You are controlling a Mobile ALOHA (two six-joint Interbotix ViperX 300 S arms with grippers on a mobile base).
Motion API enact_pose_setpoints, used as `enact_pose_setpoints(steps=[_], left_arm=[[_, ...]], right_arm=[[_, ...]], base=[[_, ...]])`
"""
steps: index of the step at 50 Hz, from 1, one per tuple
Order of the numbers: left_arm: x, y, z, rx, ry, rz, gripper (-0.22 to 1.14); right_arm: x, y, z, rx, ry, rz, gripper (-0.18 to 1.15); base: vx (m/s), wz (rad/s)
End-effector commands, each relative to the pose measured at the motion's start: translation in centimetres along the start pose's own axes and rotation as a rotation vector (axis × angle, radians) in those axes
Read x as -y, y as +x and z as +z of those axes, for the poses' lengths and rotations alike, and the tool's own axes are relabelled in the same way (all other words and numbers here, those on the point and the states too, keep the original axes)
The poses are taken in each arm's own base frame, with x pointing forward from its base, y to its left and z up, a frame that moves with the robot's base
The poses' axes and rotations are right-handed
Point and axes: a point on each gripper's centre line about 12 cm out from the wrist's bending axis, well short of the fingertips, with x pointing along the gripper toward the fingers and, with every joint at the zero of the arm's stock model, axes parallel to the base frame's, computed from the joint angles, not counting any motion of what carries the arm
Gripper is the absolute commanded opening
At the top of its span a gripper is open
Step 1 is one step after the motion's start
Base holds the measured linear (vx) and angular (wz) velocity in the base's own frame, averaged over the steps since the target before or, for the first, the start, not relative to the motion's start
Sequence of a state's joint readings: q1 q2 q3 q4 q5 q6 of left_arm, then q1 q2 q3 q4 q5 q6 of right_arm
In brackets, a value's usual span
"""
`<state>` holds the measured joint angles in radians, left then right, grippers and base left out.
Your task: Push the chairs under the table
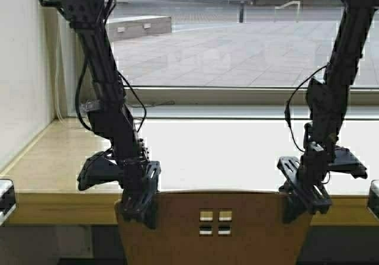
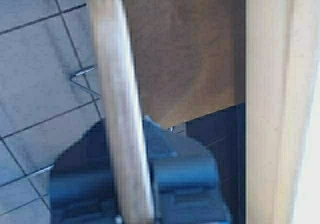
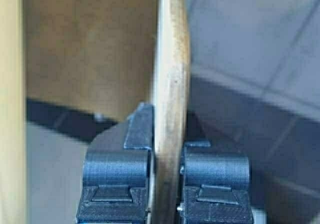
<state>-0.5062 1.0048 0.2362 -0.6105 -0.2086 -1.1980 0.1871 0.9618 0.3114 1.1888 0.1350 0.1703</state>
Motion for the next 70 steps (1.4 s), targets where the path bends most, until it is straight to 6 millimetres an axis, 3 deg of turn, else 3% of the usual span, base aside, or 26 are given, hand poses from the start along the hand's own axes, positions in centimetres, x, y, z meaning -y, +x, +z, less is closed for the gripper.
enact_pose_setpoints(steps=[1, 8, 15, 24, 26, 29, 43, 51, 57, 70], left_arm=[[3.0, -0.9, 0.0, -0.003, 0.021, -0.081, 0.04], [2.6, -0.9, 0.1, -0.001, 0.024, -0.070, 0.06], [1.9, -1.3, 0.1, -0.001, 0.040, -0.055, 0.31], [1.3, -2.6, -0.2, -0.011, 0.074, -0.036, 0.82], [1.3, -2.8, -0.1, -0.013, 0.076, -0.032, 0.89], [1.4, -3.3, -0.1, -0.015, 0.074, -0.031, 0.92], [3.5, -6.0, -0.4, -0.031, 0.071, -0.072, 0.92], [4.0, -9.7, -0.1, -0.034, 0.096, -0.098, 0.92], [5.3, -12.6, 0.6, -0.022, 0.165, -0.156, 0.91], [9.1, -20.6, 1.6, 0.018, 0.406, -0.331, 0.91]], right_arm=[[-1.6, -0.3, -1.3, 0.007, -0.176, 0.027, 0.05], [-1.5, -0.3, -1.4, -0.001, -0.181, 0.022, 0.05], [-0.7, -0.4, -1.8, -0.026, -0.204, 0.000, 0.15], [-1.3, -0.4, -2.4, -0.103, -0.318, -0.004, 0.76], [-1.8, -0.7, -2.5, -0.108, -0.328, 0.005, 0.93], [-2.4, -1.2, -2.5, -0.101, -0.325, 0.021, 1.04], [-4.4, -4.9, -2.4, -0.066, -0.319, 0.090, 1.04], [-5.2, -8.4, -1.9, -0.016, -0.347, 0.138, 1.04], [-7.2, -12.0, -1.8, 0.026, -0.424, 0.206, 1.04], [-11.1, -22.0, -1.6, 0.192, -0.652, 0.375, 1.04]], base=[[0.14, -0.04], [0.14, -0.04], [0.12, -0.02], [0.07, -0.01], [0.03, -0.01], [0.02, -0.01], [0.00, 0.02], [-0.01, 0.00], [-0.02, 0.00], [-0.07, 0.06]])
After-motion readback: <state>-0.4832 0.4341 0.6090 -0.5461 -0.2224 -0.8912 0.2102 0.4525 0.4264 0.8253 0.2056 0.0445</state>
